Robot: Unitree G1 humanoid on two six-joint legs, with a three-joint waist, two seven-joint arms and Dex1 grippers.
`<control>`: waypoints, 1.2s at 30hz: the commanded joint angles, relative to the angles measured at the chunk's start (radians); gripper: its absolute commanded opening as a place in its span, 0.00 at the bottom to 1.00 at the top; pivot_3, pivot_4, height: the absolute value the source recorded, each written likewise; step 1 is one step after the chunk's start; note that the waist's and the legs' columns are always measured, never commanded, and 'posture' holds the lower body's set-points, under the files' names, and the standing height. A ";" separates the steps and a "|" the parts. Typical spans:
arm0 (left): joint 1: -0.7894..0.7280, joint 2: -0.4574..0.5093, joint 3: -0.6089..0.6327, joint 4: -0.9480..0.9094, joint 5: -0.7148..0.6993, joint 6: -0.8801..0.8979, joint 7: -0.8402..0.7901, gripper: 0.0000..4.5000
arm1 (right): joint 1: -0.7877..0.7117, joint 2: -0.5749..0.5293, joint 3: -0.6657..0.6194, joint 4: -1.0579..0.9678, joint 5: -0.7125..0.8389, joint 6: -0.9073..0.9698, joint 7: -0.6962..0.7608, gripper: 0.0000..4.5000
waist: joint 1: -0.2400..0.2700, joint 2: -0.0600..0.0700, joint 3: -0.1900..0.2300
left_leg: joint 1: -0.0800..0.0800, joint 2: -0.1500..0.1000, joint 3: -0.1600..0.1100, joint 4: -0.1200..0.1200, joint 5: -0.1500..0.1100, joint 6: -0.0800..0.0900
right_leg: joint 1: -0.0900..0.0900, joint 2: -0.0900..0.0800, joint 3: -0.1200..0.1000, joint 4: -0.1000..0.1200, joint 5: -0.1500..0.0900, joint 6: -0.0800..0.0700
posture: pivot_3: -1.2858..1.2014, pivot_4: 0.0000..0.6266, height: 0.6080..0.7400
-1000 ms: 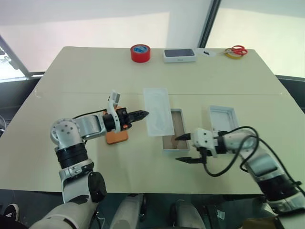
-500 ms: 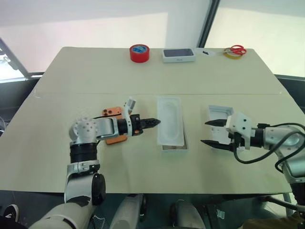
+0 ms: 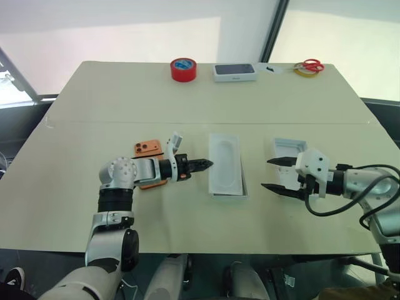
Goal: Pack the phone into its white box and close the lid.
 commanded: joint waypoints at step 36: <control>0.494 0.397 -0.154 -0.436 0.395 -1.119 -0.465 0.87 | -0.295 0.169 0.437 0.062 -0.376 0.121 -0.145 0.02 | -0.007 0.001 0.000 | 0.001 0.000 0.000 -0.014 0.004 -0.005 | -0.007 0.000 0.001 -0.002 0.001 -0.004 | 0.52 0.24 0.99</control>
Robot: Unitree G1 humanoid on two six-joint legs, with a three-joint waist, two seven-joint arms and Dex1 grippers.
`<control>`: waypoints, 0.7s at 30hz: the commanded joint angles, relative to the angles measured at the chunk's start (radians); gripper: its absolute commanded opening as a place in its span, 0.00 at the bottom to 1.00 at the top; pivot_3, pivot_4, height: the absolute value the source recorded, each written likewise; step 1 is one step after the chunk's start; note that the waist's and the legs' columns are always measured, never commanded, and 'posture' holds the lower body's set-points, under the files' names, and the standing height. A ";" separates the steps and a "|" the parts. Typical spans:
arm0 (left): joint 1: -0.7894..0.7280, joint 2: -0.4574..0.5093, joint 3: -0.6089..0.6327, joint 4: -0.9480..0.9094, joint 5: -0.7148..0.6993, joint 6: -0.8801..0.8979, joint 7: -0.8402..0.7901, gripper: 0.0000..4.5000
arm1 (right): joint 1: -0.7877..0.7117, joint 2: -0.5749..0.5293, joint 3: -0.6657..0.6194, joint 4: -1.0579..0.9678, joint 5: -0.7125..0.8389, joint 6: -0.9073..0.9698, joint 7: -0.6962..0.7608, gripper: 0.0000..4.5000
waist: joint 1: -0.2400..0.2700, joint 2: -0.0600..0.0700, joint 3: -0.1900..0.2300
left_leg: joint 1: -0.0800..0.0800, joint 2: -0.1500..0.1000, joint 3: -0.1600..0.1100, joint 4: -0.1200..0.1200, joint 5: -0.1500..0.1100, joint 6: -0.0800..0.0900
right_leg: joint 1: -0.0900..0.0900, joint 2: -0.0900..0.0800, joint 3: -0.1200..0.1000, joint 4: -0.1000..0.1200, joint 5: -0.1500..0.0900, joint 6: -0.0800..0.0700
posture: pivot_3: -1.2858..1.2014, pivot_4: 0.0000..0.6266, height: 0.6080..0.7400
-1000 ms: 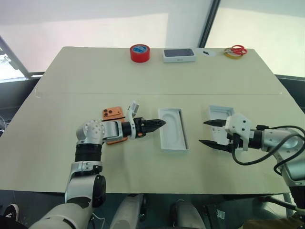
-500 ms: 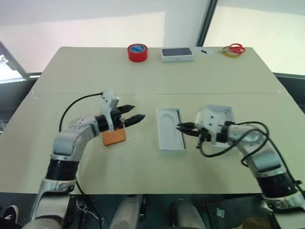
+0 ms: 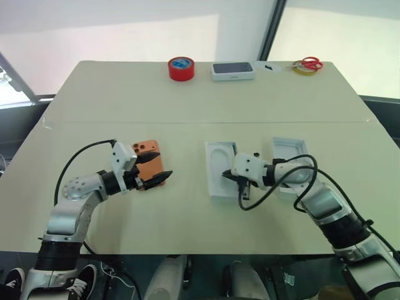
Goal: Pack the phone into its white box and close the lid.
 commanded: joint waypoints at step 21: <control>-0.077 0.007 0.101 -0.001 -0.171 0.309 0.102 0.87 | -0.049 0.134 -0.059 -0.033 0.013 0.064 -0.116 0.02 | -0.006 0.000 0.000 | 0.000 0.001 -0.001 0.001 0.000 0.000 | 0.000 0.001 0.000 0.001 0.000 0.000 | 0.52 0.24 0.99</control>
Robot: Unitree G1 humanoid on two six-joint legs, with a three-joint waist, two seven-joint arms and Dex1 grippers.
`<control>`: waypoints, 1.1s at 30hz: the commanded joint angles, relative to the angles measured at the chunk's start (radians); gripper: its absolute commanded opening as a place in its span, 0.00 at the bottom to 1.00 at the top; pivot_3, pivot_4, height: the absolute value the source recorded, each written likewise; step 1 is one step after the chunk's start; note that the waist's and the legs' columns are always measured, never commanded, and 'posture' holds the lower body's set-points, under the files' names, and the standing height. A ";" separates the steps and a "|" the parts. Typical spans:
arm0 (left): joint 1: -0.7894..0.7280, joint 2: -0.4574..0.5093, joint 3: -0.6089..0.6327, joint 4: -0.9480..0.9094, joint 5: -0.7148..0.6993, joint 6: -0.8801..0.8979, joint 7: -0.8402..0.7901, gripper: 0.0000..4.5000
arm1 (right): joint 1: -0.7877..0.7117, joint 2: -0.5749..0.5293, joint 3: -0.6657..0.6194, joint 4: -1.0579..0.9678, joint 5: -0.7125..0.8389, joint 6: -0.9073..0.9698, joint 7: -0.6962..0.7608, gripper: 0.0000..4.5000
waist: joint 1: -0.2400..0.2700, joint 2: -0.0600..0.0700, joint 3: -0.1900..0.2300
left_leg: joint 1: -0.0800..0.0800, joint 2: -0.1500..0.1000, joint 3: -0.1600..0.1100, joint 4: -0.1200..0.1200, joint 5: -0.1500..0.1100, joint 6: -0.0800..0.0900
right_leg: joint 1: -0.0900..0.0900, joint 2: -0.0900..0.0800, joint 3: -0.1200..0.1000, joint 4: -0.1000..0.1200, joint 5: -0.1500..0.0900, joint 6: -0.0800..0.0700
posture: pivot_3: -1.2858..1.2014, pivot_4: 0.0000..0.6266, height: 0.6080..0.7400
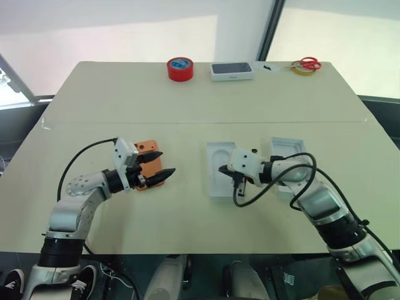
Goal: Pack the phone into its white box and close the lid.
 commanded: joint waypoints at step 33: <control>-0.085 0.066 0.204 0.271 -0.199 0.639 0.298 0.87 | -0.338 0.480 0.259 0.561 -0.218 -0.242 -0.085 0.02 | -0.038 -0.002 -0.002 | 0.011 0.001 -0.002 -0.006 0.008 -0.013 | 0.000 0.004 0.000 0.013 0.000 -0.001 | 0.52 0.24 0.99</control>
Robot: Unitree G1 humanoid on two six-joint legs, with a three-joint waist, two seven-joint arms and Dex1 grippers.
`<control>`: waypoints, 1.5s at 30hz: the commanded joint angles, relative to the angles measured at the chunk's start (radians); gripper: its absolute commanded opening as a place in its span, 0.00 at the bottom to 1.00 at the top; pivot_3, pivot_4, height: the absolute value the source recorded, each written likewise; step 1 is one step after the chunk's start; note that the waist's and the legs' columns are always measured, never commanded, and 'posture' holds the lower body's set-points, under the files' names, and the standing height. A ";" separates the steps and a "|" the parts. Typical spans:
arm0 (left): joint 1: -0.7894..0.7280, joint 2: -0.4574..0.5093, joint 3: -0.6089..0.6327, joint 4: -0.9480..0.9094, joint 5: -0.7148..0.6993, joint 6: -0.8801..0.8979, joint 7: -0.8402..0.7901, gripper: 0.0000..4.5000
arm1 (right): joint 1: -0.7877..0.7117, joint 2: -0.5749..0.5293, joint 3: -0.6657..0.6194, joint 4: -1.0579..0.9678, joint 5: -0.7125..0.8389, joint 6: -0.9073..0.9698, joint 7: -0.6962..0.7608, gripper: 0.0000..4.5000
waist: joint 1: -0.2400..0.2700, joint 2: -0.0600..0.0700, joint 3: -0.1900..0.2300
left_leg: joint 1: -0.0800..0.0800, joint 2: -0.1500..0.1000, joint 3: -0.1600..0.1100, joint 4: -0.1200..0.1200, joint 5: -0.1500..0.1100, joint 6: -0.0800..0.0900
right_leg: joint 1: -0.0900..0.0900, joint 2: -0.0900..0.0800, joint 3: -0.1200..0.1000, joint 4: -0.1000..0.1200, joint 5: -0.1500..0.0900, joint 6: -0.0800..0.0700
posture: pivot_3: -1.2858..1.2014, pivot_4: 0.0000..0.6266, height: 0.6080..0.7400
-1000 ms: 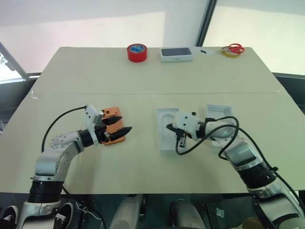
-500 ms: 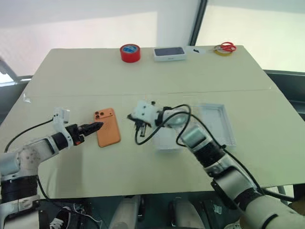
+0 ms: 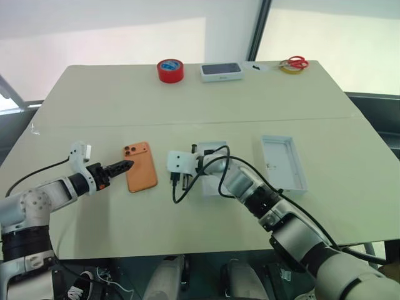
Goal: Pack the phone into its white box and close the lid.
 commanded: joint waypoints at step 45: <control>-0.200 -0.076 -0.276 0.249 0.166 0.099 -0.301 0.47 | 0.009 -0.023 -0.019 -0.037 -0.046 -0.007 -0.008 0.00 | 0.017 0.001 -0.002 | 0.007 -0.004 0.000 -0.005 -0.002 0.004 | 0.004 -0.004 0.000 -0.001 -0.001 -0.001 | 0.52 0.24 0.99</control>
